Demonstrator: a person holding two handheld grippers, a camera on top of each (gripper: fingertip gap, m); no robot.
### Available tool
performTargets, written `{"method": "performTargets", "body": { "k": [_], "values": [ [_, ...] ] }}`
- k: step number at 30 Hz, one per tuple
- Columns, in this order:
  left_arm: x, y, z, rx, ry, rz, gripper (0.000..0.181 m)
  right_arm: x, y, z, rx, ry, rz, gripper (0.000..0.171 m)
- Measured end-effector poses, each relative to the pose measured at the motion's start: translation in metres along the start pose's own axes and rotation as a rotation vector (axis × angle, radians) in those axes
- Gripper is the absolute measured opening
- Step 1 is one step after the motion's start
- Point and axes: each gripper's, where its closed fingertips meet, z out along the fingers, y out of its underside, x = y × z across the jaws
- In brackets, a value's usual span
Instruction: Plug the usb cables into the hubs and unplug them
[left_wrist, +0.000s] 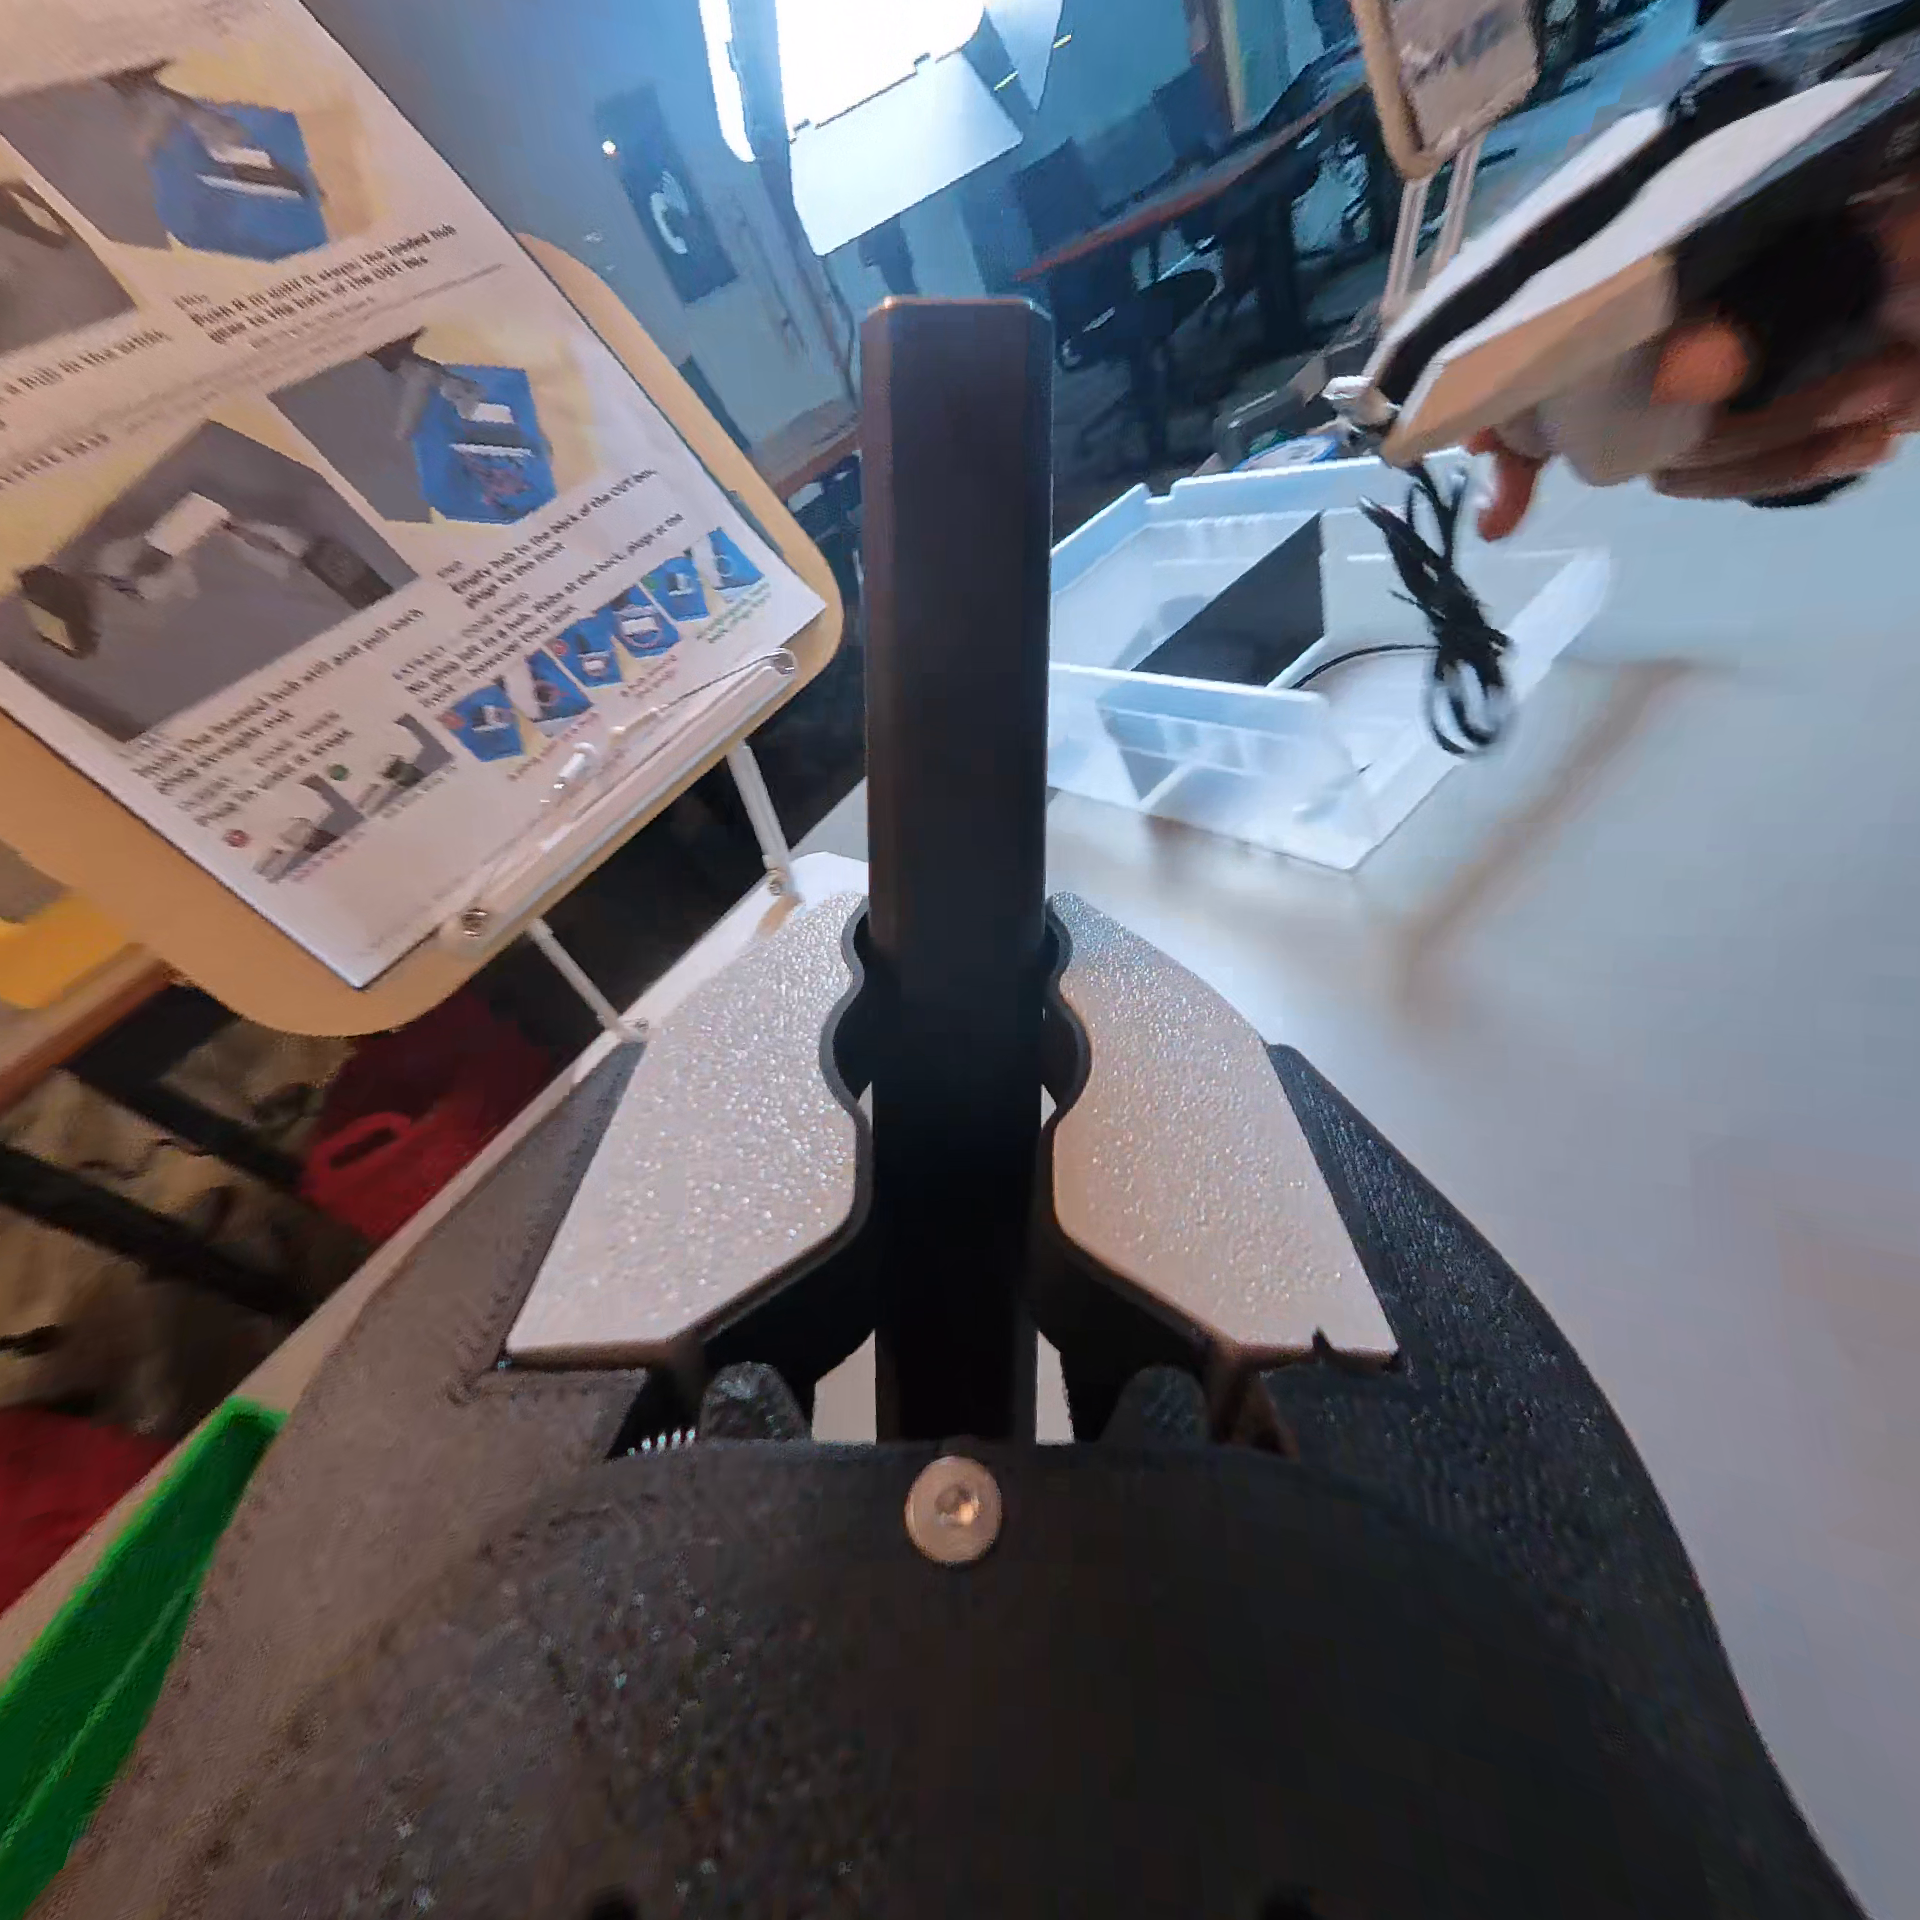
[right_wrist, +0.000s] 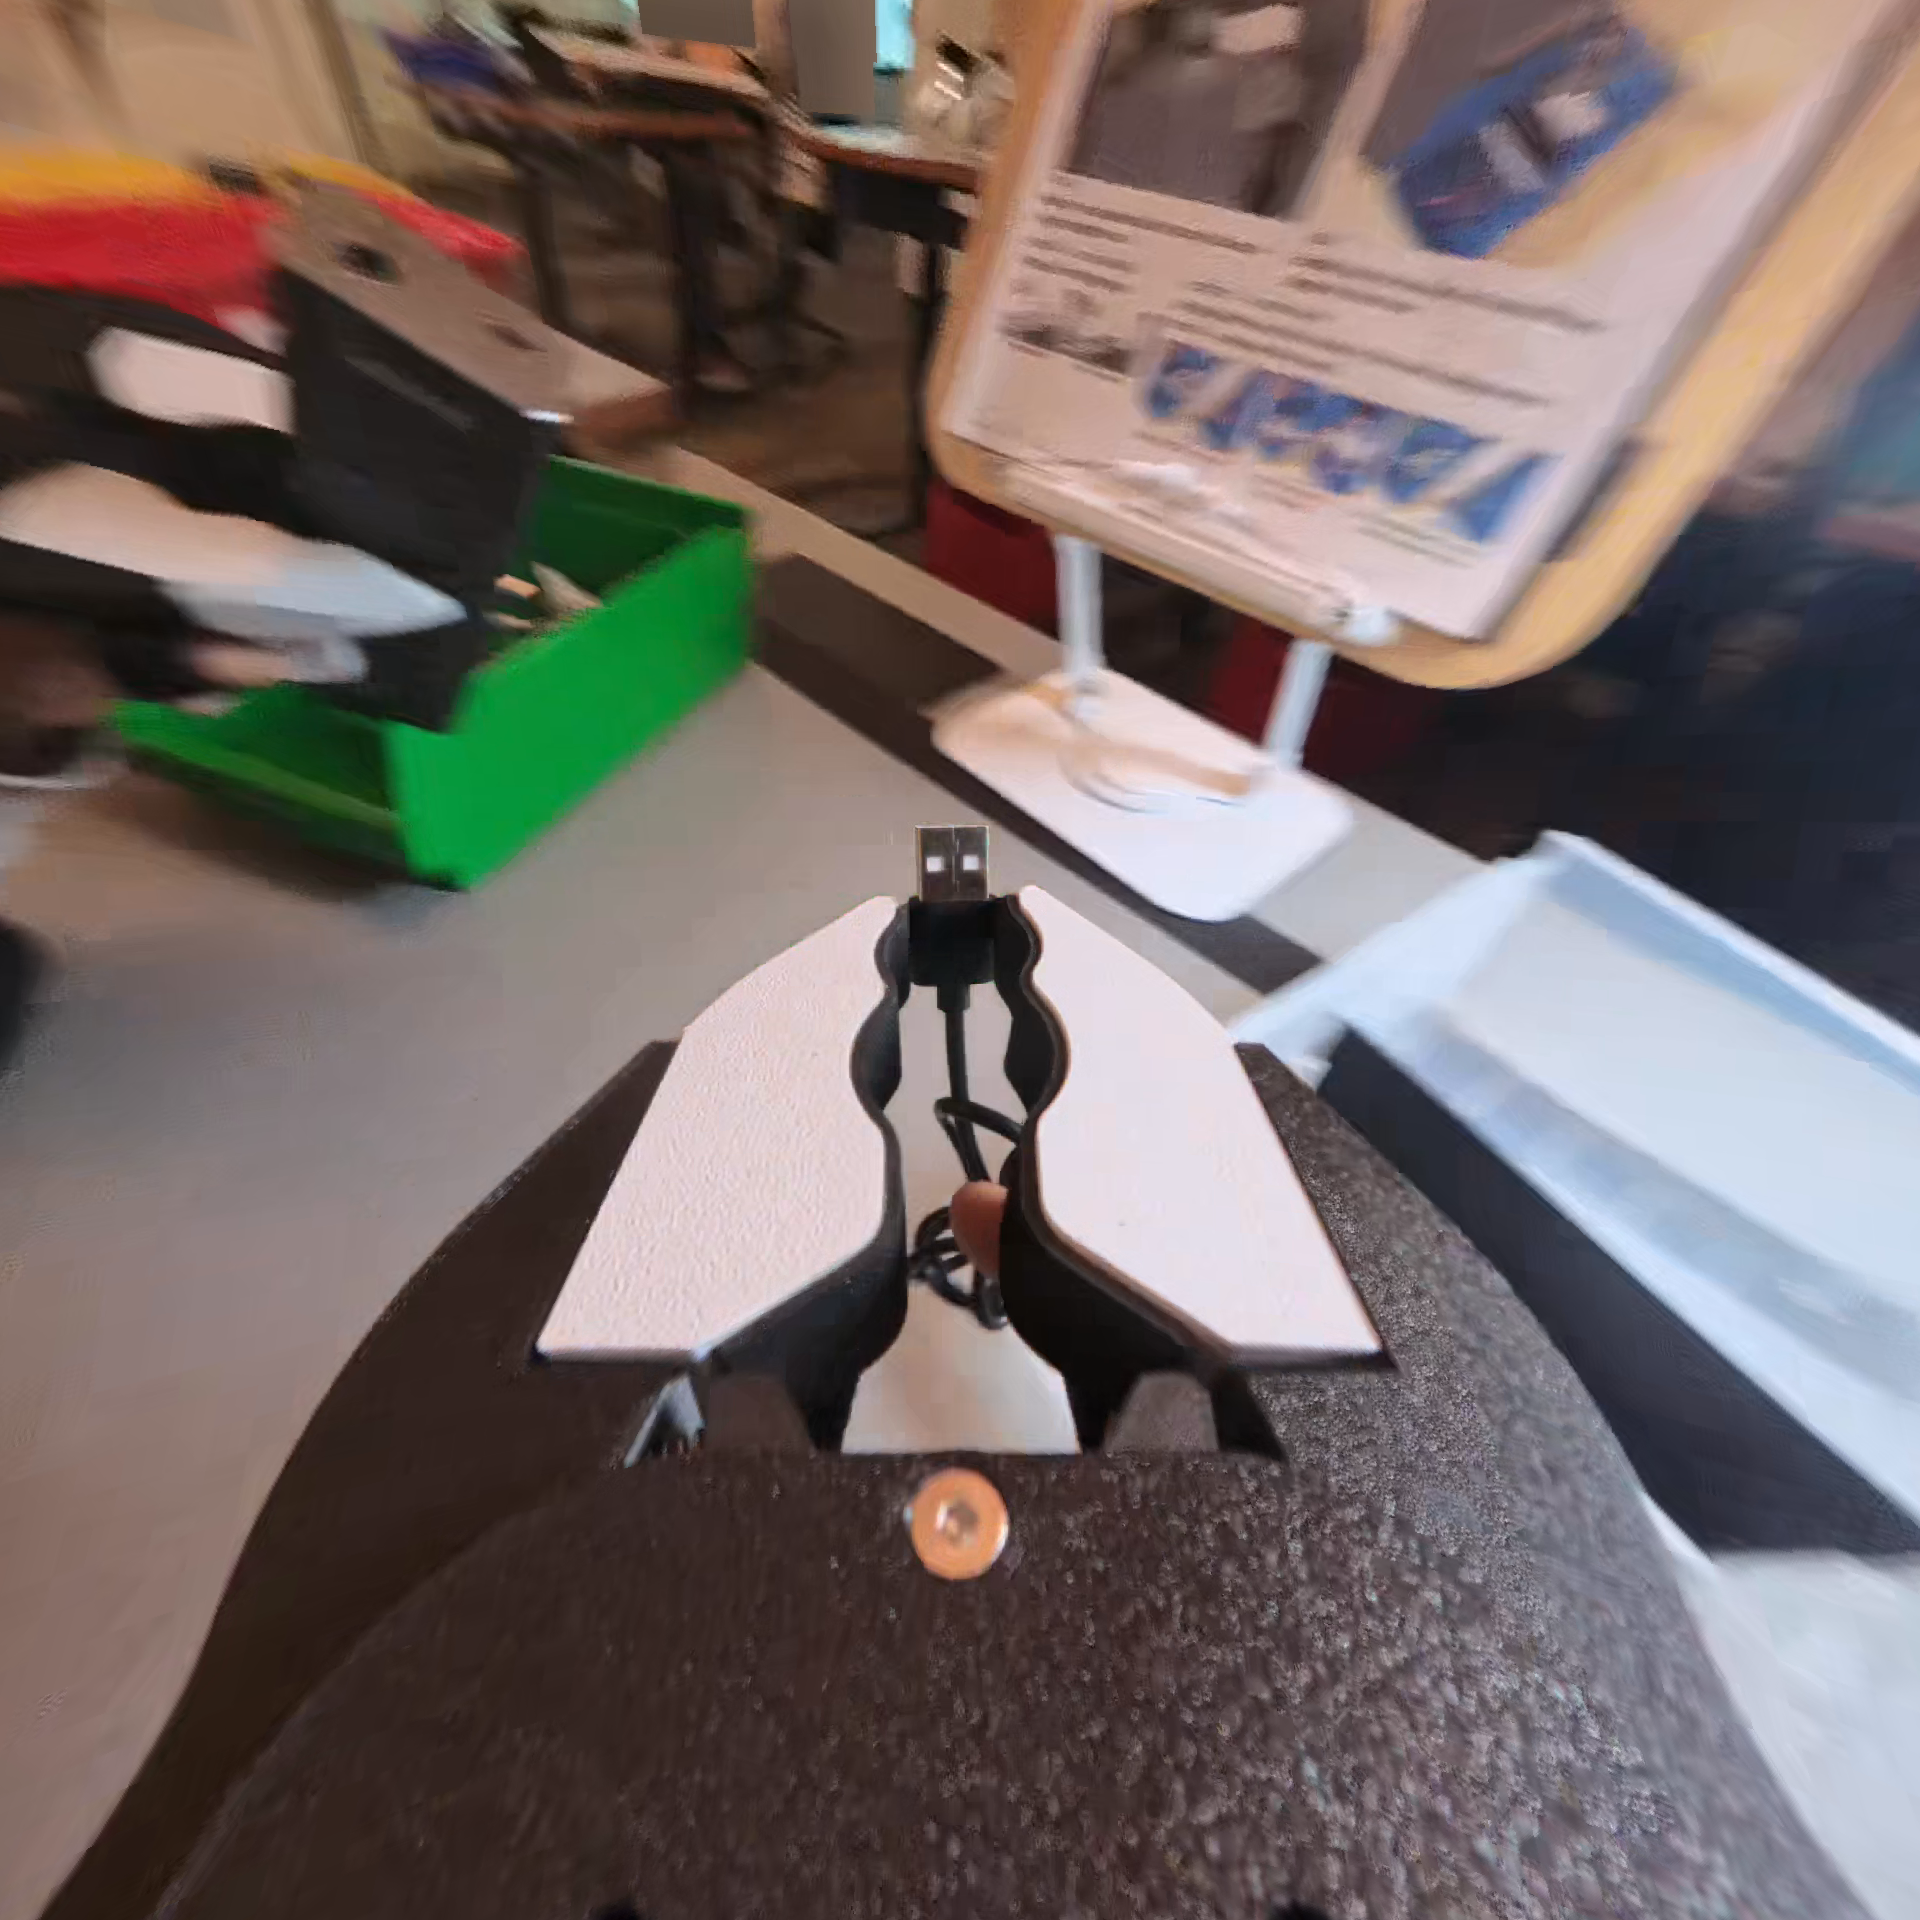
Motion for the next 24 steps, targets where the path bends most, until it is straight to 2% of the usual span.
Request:
{"method": "performTargets", "body": {
  "k": [4, 7, 10, 12, 15, 18, 20, 24],
  "values": [
    [0.008, 0.003, 0.003, 0.006, 0.052, -0.056, 0.029, 0.07, 0.029, -0.011, -0.213, 0.202, -0.056, 0.015],
    [0.016, 0.006, 0.006, 0.016, 0.103, -0.132, 0.029, 0.107, 0.085, -0.001, -0.414, 0.294, -0.057, 0.017],
    [0.026, 0.012, 0.01, 0.018, 0.164, -0.219, 0.029, 0.112, 0.102, 0.007, -0.396, 0.329, -0.07, 0.03],
    [0.034, 0.018, 0.014, 0.017, 0.214, -0.29, 0.029, 0.106, 0.084, 0.005, -0.329, 0.324, -0.08, 0.033],
    [0.047, 0.019, 0.019, 0.042, 0.328, -0.478, 0.029, 0.065, 0.044, 0.006, -0.16, 0.148, -0.047, 0.034],
    [0.066, 0.016, 0.021, 0.054, 0.481, -0.639, 0.029, 0.007, 0.016, 0.009, -0.011, -0.129, 0.018, 0.038],
    [0.083, 0.013, 0.019, 0.054, 0.604, -0.722, 0.029, -0.03, 0.01, 0.012, 0.033, -0.317, 0.079, 0.043],
    [0.112, 0.01, 0.016, 0.041, 0.763, -0.824, 0.029, -0.079, 0.014, 0.023, 0.034, -0.54, 0.152, 0.053]
  ]
}}
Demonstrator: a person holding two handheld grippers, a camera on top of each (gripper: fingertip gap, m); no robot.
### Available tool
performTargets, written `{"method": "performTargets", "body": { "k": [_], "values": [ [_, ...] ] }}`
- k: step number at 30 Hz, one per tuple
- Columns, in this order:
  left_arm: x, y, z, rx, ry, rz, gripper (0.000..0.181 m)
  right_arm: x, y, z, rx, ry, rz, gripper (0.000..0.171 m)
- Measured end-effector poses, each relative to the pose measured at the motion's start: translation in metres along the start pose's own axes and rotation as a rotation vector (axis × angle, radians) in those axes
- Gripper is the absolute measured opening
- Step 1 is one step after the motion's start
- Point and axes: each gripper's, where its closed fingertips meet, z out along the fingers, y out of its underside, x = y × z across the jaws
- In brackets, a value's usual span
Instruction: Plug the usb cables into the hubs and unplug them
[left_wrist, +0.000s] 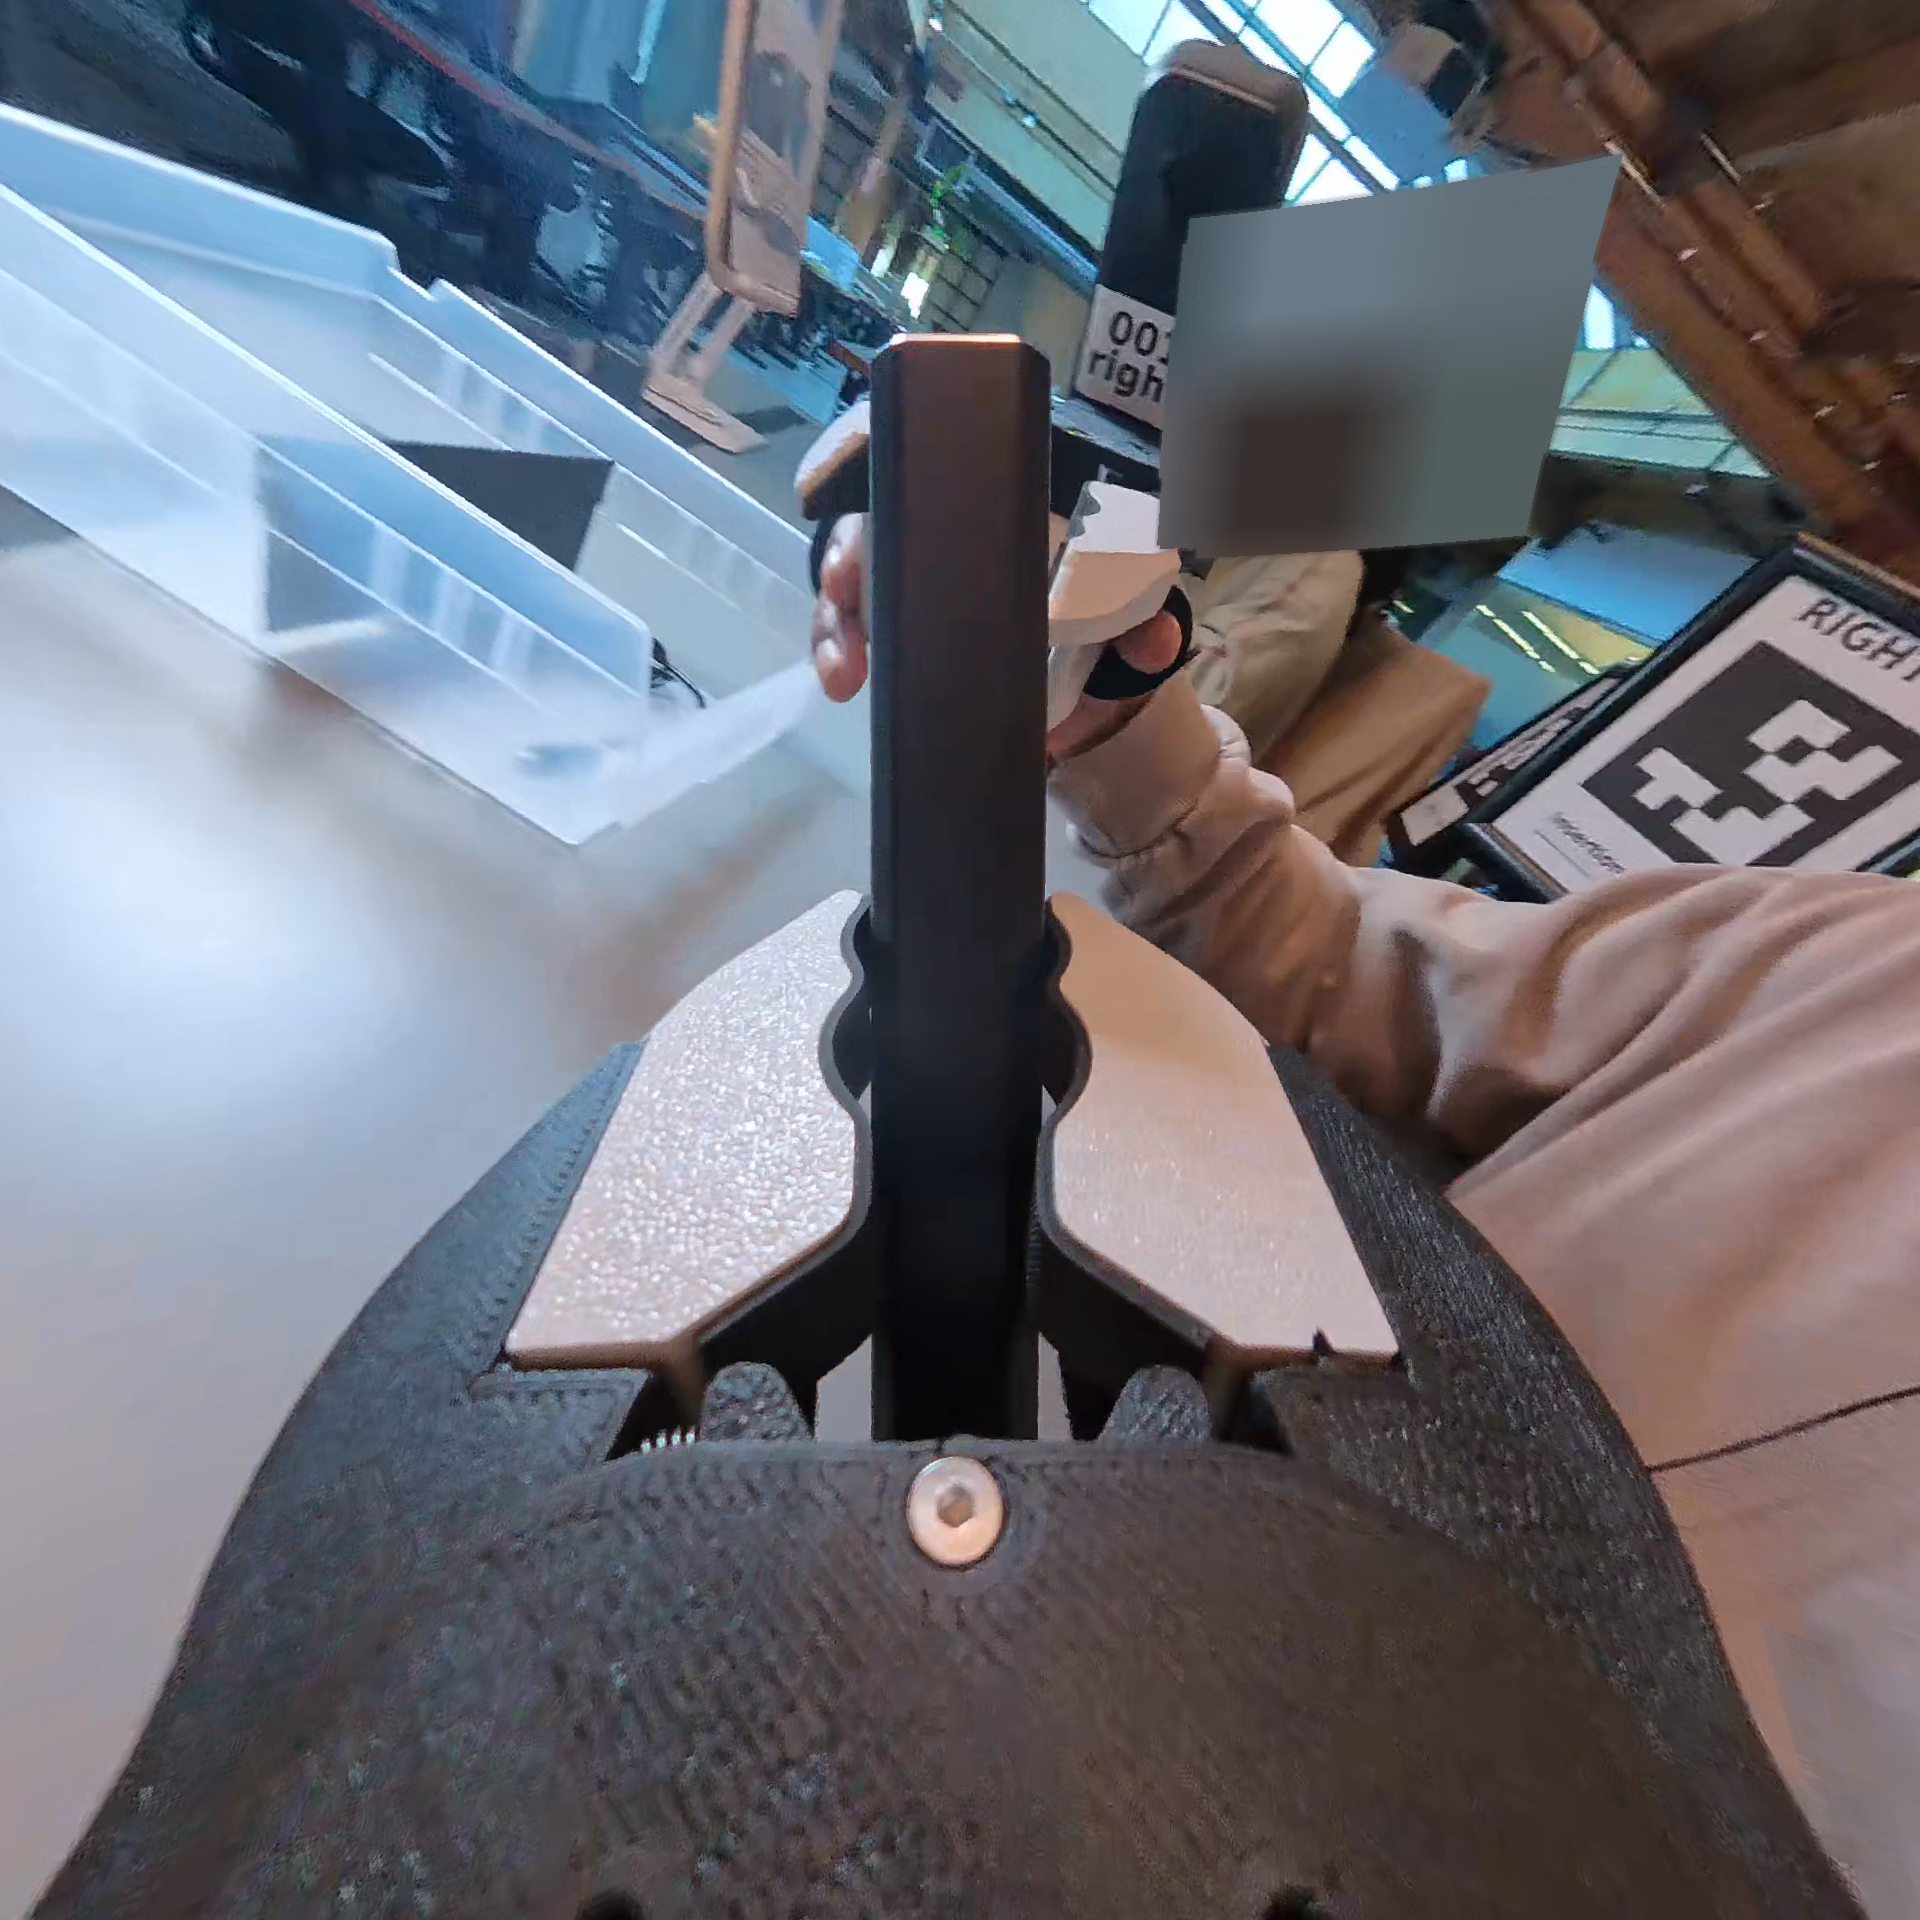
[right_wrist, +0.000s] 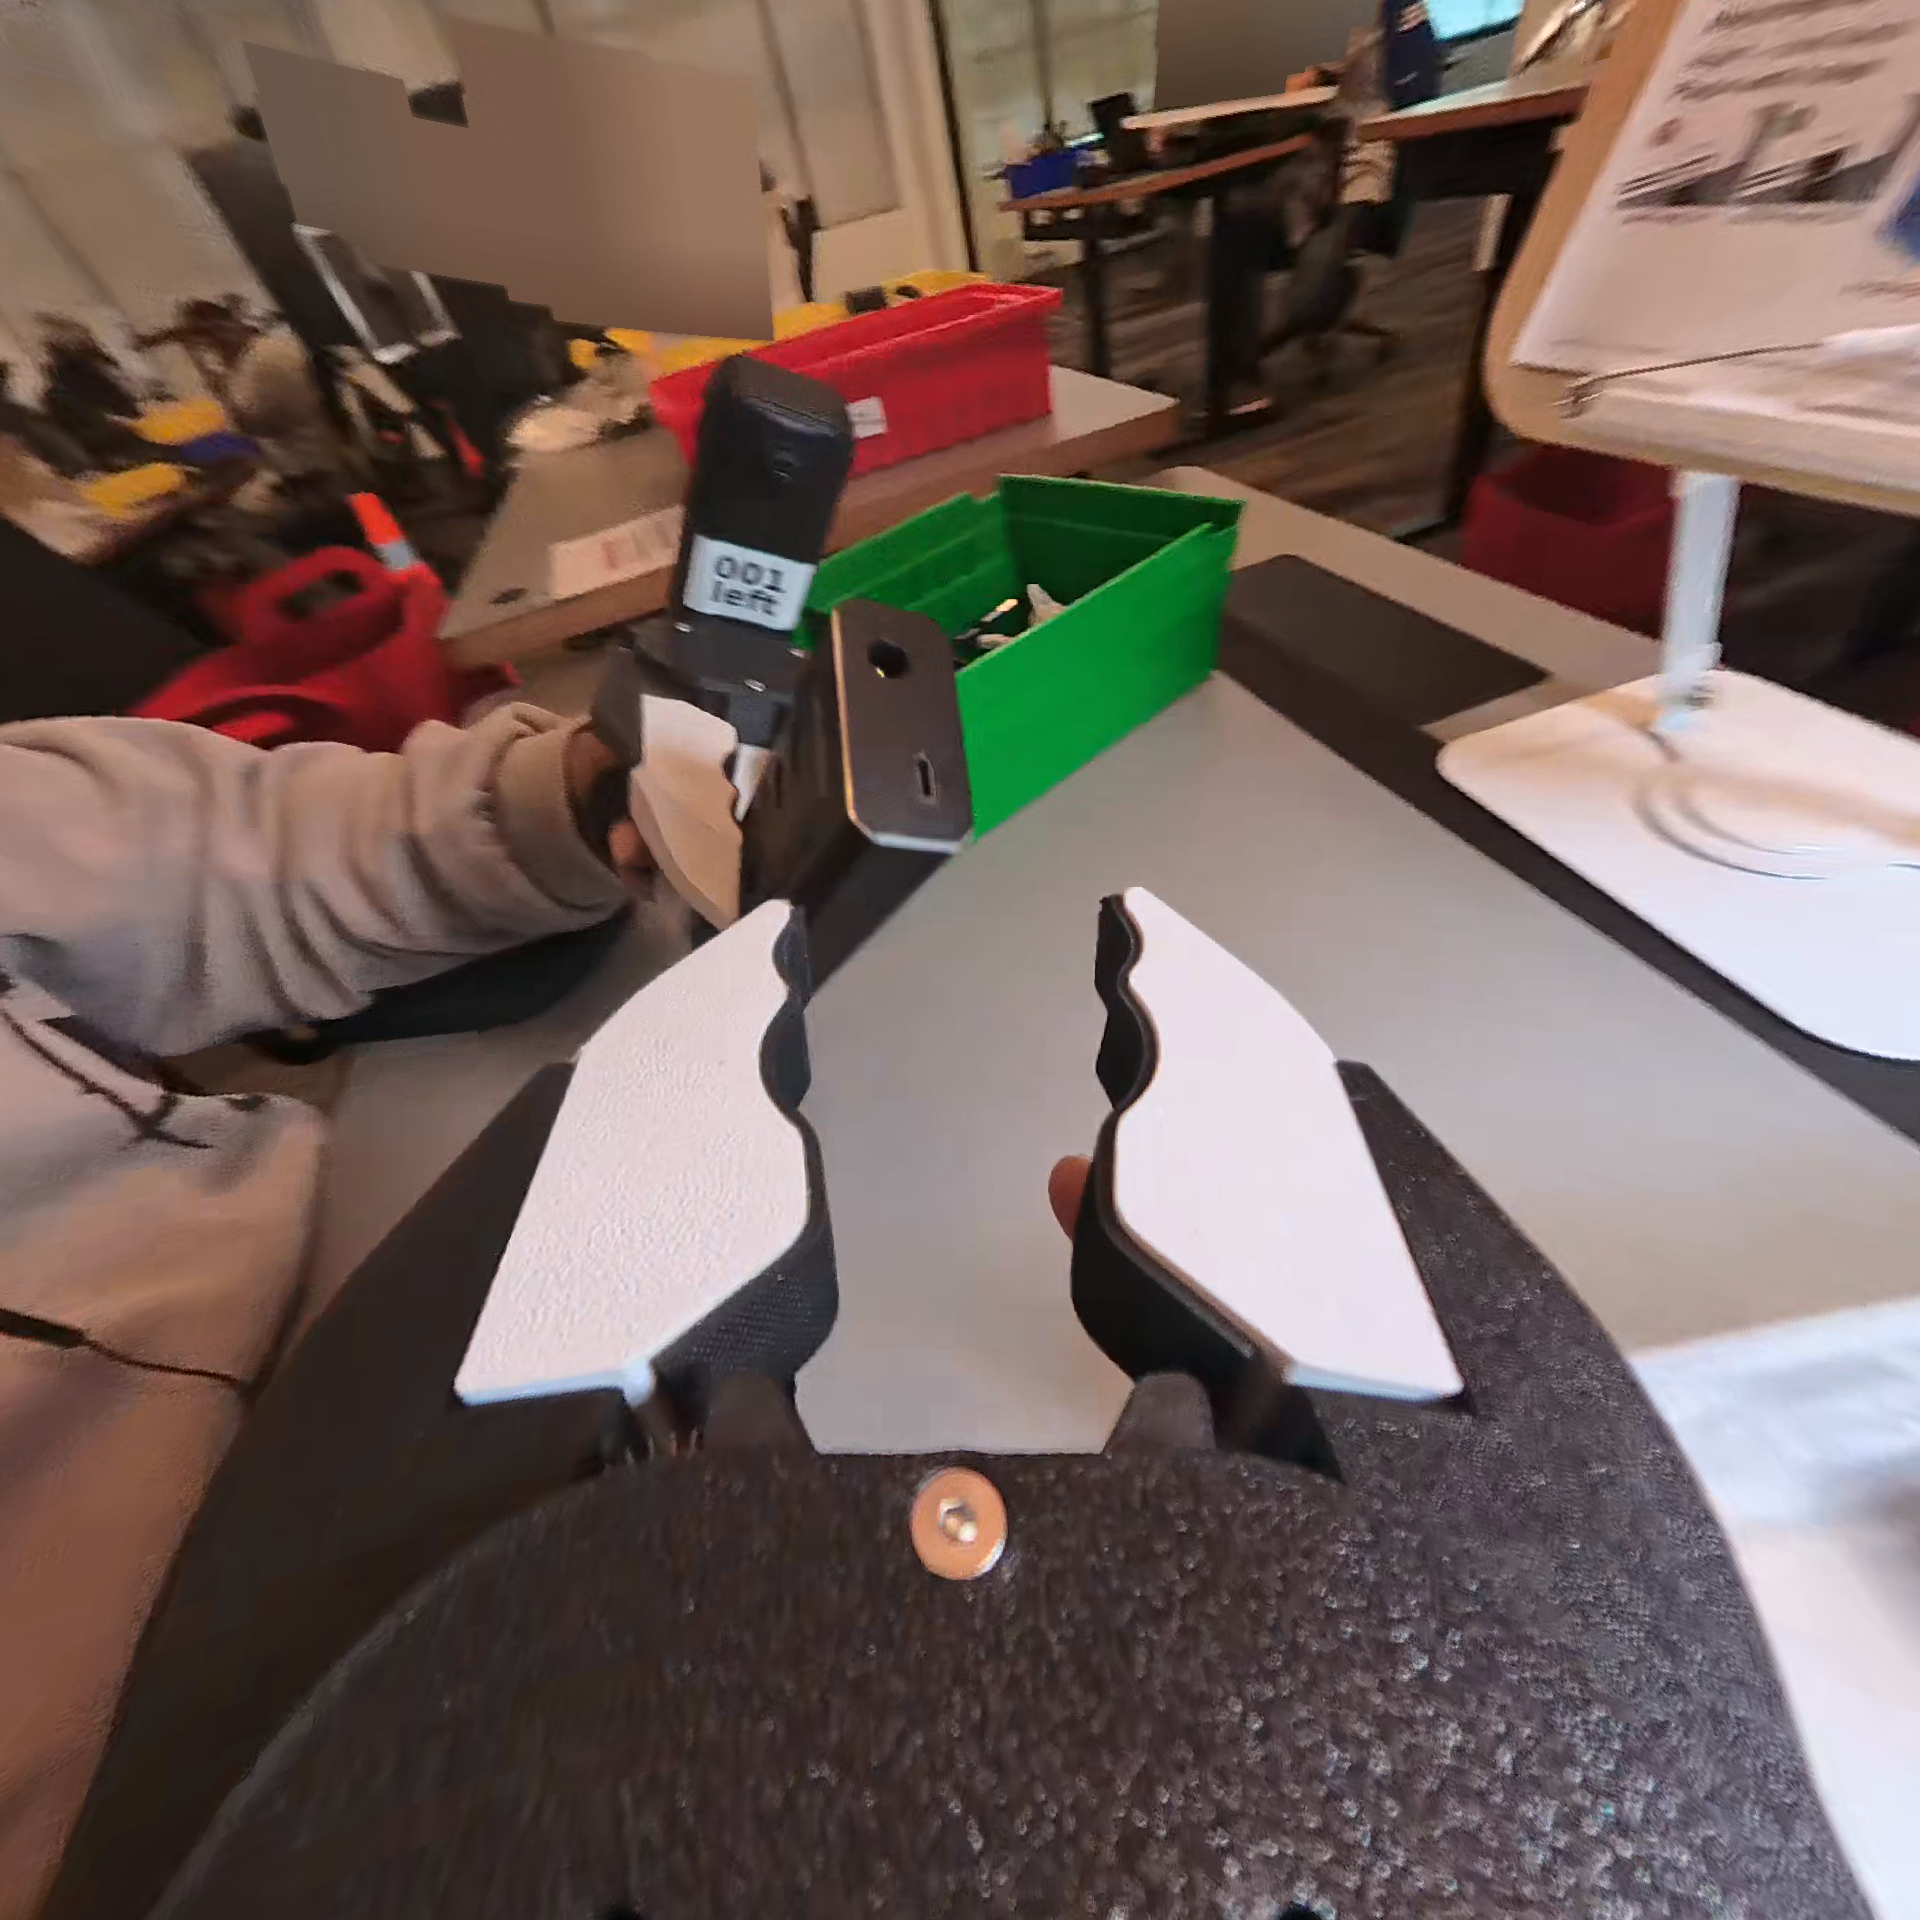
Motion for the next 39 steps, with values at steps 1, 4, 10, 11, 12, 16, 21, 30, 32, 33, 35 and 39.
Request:
{"method": "performTargets", "body": {
  "k": [1, 4, 10, 11, 12, 16, 21, 30, 32, 33, 35, 39],
  "values": [
    [0.002, 0.004, 0.004, -0.01, 0.014, -0.01, 0.029, -0.007, 0.002, 0.007, -0.003, -0.037, 0.02, 0.054],
    [0.006, 0.015, 0.012, -0.051, 0.035, -0.015, 0.029, -0.02, 0.006, 0.025, -0.002, -0.095, 0.066, 0.041],
    [0.013, 0.014, 0.014, -0.029, 0.098, -0.024, 0.029, -0.031, -0.004, 0.025, 0.046, -0.155, 0.115, 0.029],
    [0.016, 0.012, 0.014, -0.019, 0.115, -0.02, 0.029, -0.034, -0.007, 0.025, 0.059, -0.159, 0.124, 0.029],
    [0.019, 0.011, 0.014, -0.01, 0.129, -0.016, 0.029, -0.036, -0.011, 0.024, 0.075, -0.159, 0.13, 0.029],
    [0.018, 0.012, 0.01, -0.026, 0.129, 0.003, 0.029, -0.031, -0.026, 0.014, 0.142, -0.133, 0.17, 0.029],
    [0.021, 0.011, 0.009, -0.046, 0.132, 0.002, 0.029, -0.029, -0.027, 0.008, 0.156, -0.141, 0.191, 0.029],
    [0.007, 0.032, 0.011, -0.132, 0.109, -0.11, 0.028, -0.014, 0.016, -0.016, -0.191, 0.045, -0.279, 0.046],
    [0.005, 0.04, 0.014, -0.173, 0.101, -0.098, 0.028, -0.017, 0.032, -0.021, -0.336, 0.072, -0.397, 0.057],
    [0.006, 0.043, 0.015, -0.187, 0.098, -0.093, 0.028, -0.019, 0.041, -0.022, -0.396, 0.076, -0.444, 0.062],
    [0.007, 0.047, 0.018, -0.218, 0.087, -0.067, 0.028, -0.032, 0.055, -0.019, -0.48, 0.033, -0.494, 0.067],
    [0.005, 0.055, 0.024, -0.276, 0.028, -0.042, 0.028, -0.037, 0.087, -0.007, -0.759, 0.106, -0.777, 0.07]
  ]
}}
